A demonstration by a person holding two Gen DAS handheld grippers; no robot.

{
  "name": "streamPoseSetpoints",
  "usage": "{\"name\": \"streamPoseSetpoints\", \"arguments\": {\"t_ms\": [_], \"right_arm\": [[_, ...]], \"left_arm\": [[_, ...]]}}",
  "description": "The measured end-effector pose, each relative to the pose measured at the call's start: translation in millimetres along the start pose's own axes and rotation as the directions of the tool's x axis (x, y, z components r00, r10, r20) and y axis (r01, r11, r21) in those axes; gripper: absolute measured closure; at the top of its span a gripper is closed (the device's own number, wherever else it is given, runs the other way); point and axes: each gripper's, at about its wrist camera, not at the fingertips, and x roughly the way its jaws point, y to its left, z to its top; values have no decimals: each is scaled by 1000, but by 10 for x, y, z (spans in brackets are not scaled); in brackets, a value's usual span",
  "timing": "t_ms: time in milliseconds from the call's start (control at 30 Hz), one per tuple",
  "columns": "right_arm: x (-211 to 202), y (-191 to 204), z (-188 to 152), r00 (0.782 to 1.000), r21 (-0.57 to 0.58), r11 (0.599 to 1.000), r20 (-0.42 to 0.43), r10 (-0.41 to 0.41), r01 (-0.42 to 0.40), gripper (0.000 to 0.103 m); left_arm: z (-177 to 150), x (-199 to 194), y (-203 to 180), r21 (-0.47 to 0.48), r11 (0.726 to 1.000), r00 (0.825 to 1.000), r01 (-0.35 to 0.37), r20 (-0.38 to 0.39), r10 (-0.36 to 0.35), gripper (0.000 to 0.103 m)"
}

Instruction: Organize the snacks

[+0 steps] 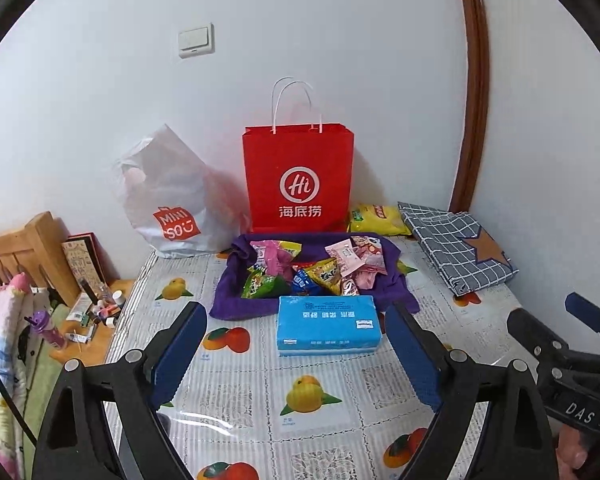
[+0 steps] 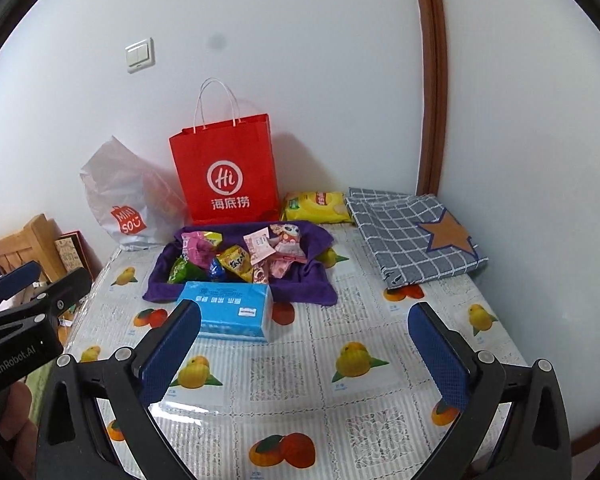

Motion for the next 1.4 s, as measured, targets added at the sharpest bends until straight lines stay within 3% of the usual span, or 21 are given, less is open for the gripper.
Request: {"name": "streamPoseSetpoints", "arguments": {"t_ms": [800, 1400], "right_arm": [[44, 162, -30, 999, -53, 998, -2, -45, 45, 1], [-16, 122, -51, 1000, -45, 999, 9, -28, 28, 1]], "left_arm": [[-47, 71, 120, -51, 999, 1000, 12, -28, -13, 13], [-63, 78, 186, -62, 998, 1000, 3, -27, -5, 13]]}}
